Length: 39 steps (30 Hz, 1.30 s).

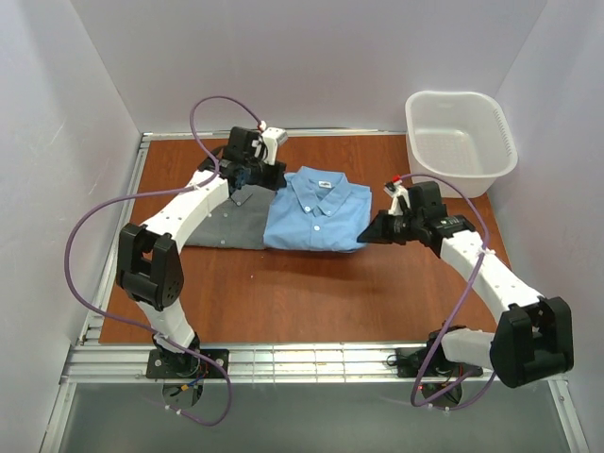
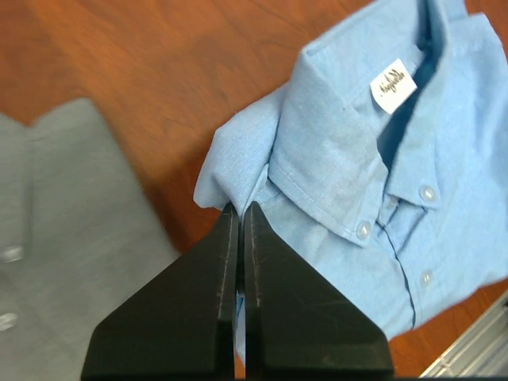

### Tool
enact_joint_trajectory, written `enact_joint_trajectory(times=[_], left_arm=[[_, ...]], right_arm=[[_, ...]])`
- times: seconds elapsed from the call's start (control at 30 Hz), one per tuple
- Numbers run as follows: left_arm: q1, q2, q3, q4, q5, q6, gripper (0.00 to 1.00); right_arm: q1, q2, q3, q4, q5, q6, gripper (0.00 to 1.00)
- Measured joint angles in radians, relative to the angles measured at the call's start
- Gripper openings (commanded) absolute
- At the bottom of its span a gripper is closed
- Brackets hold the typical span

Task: Fold and stack the long sleeve shirts
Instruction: Neatly place the folded shirt to the corner

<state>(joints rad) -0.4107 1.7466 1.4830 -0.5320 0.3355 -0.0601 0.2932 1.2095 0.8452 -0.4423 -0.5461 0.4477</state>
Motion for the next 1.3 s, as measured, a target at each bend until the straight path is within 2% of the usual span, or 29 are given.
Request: enact_joint_trajectory(times=[0.27, 0.53, 0.7, 1.0, 1.3], left_arm=[[0.095, 0.024, 0.172, -0.127, -0.175, 0.084, 0.00], [0.209, 0.055, 0.176, -0.137, -0.399, 0.185, 0.00], [0.269, 0.057, 0.145, -0.095, -0.483, 0.231, 0.00], [0.357, 0.066, 0.035, 0.011, -0.530, 0.245, 0.00], [0.397, 0.115, -0.019, 0.110, -0.481, 0.209, 0.00]], right_arm=[[0.197, 0.198, 0.177, 0.141, 0.042, 0.119, 0.01], [0.351, 0.463, 0.381, 0.287, 0.089, 0.206, 0.01], [0.440, 0.614, 0.476, 0.369, 0.105, 0.254, 0.01], [0.530, 0.799, 0.576, 0.474, 0.137, 0.307, 0.01], [0.532, 0.816, 0.571, 0.491, 0.220, 0.309, 0.01]])
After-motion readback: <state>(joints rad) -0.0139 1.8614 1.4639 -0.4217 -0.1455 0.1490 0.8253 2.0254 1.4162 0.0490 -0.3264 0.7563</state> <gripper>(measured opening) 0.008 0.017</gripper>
